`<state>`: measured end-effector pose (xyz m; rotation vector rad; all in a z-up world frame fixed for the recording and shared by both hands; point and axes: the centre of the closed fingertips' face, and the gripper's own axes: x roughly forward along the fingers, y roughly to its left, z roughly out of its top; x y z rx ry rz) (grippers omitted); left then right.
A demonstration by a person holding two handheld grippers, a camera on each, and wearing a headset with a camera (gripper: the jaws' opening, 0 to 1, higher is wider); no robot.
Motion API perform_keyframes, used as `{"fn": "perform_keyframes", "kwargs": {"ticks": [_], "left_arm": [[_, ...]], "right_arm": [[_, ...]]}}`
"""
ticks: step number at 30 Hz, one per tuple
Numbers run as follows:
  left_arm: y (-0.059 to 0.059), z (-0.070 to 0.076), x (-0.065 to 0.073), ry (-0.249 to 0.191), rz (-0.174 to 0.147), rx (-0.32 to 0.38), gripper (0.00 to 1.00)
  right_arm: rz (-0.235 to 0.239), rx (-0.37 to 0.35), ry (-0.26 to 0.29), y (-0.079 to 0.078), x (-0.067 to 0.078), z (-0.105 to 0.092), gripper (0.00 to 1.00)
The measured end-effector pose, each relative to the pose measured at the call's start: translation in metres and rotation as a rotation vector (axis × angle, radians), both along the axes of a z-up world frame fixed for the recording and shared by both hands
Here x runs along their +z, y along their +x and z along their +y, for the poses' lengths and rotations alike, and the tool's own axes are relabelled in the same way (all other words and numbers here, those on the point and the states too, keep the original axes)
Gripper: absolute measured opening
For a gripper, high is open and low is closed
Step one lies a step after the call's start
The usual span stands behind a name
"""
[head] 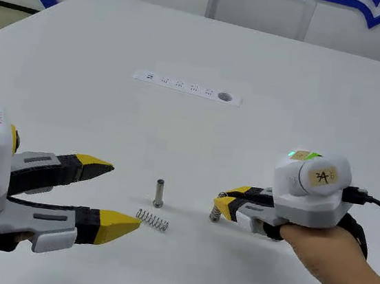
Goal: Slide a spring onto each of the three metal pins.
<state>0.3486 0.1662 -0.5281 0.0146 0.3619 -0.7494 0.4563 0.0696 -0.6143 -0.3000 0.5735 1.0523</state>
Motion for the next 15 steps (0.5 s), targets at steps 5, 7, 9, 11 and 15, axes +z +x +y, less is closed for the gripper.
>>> {"fn": "perform_keyframes", "kwargs": {"ticks": [5, 7, 9, 11, 15], "left_arm": [[0.0003, 0.0001, 0.0006, 0.0, 0.0, 0.001, 0.58], [0.0002, 0.0002, 0.0008, -0.001, 0.0, 0.001, 0.58], [0.0001, 0.0005, 0.0007, 0.001, 0.0, 0.001, 0.58], [-0.0001, 0.0006, 0.001, 0.001, 0.0, 0.001, 0.58], [-0.0004, 0.0011, 0.0019, 0.0, -0.002, 0.002, 0.58]], "right_arm": [[0.009, 0.001, -0.014, -0.0014, -0.0042, -0.0008, 0.12], [0.007, -0.001, -0.014, -0.0007, -0.0045, -0.0006, 0.12], [0.011, 0.0, -0.02, -0.0005, -0.0061, -0.001, 0.12], [0.016, 0.0, -0.028, -0.0014, -0.0082, -0.0017, 0.12], [0.022, -0.002, -0.031, -0.0022, -0.0093, -0.003, 0.14]]}}
